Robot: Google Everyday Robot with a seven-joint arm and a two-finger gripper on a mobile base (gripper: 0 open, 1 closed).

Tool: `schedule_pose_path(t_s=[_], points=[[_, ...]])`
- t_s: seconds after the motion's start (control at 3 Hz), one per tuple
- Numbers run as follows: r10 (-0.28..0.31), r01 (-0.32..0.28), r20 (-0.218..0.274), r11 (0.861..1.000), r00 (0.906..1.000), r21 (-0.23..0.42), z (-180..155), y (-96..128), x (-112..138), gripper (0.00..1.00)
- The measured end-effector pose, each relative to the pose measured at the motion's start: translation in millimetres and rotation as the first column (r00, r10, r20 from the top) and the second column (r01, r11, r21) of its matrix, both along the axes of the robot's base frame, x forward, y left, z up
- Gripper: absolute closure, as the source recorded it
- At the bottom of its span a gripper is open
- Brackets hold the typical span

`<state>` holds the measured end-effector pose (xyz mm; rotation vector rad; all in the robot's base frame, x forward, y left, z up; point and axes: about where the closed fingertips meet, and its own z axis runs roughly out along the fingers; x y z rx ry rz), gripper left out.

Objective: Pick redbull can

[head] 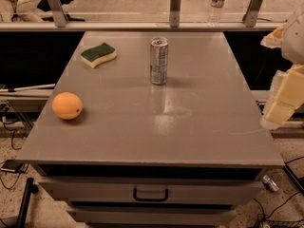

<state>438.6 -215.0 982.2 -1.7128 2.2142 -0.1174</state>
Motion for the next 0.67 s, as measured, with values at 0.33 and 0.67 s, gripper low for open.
schedule_pose_path(t_s=[0.33,0.67], points=[[0.007,-0.007,0.008,1.0,0.9999,0.015,0.9,1.1,3.5,0.0],[0.055,-0.063,0.065,0.991,0.9964,0.12,7.3,8.5,27.5,0.0]])
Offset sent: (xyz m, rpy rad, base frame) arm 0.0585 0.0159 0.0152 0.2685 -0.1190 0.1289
